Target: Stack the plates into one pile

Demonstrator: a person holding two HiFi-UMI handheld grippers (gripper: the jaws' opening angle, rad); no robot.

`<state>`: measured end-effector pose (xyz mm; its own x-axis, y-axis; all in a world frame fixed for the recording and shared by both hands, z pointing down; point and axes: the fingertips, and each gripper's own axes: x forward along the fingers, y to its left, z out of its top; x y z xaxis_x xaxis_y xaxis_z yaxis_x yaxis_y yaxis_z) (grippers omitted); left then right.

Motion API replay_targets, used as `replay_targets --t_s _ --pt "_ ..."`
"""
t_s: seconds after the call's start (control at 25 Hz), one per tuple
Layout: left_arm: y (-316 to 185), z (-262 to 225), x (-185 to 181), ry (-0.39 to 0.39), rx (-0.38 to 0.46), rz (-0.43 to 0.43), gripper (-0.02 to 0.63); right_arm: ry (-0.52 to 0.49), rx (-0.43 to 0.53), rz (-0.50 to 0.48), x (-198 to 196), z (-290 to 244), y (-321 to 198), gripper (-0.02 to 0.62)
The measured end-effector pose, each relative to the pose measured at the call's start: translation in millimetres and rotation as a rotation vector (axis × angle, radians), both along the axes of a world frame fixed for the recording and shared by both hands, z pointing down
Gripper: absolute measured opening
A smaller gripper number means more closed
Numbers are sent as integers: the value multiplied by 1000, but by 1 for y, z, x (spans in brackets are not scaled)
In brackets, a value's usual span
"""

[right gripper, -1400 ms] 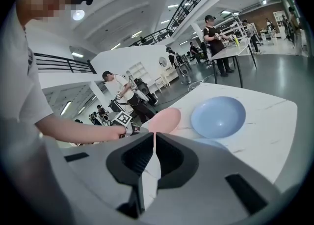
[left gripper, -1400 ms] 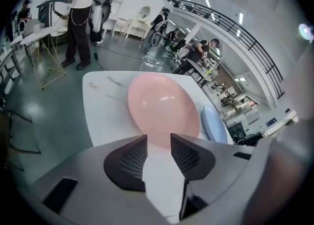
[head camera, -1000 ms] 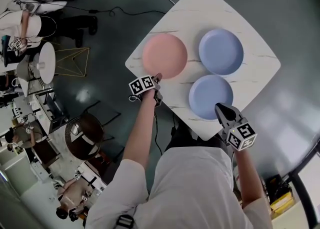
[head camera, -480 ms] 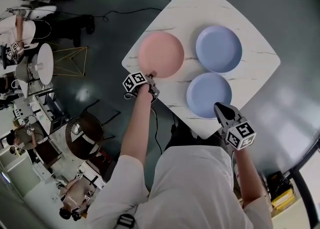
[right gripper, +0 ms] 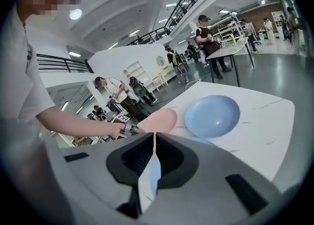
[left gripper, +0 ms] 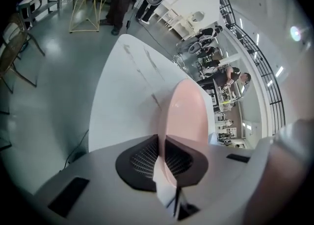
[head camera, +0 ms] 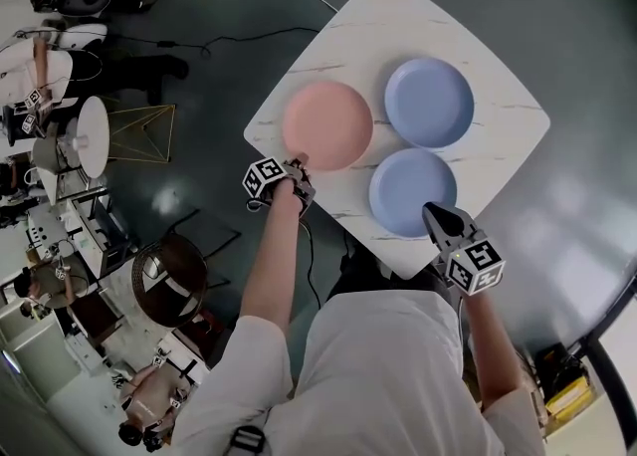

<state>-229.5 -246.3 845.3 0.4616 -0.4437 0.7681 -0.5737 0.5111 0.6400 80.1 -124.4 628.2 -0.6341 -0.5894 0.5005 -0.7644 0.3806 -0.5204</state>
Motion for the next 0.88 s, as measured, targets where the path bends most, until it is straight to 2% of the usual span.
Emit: replay_targets --t_s 0.2,0.36,0.88 --pt "8 -17 5 21 16 27 28 6 17 8 -4 -9 5 31" --pt "13 -29 6 13 49 69 28 12 26 21 -7 -13 12 31" --pt "50 -75 36 42 79 213 29 11 46 102 -6 -26 45 31"
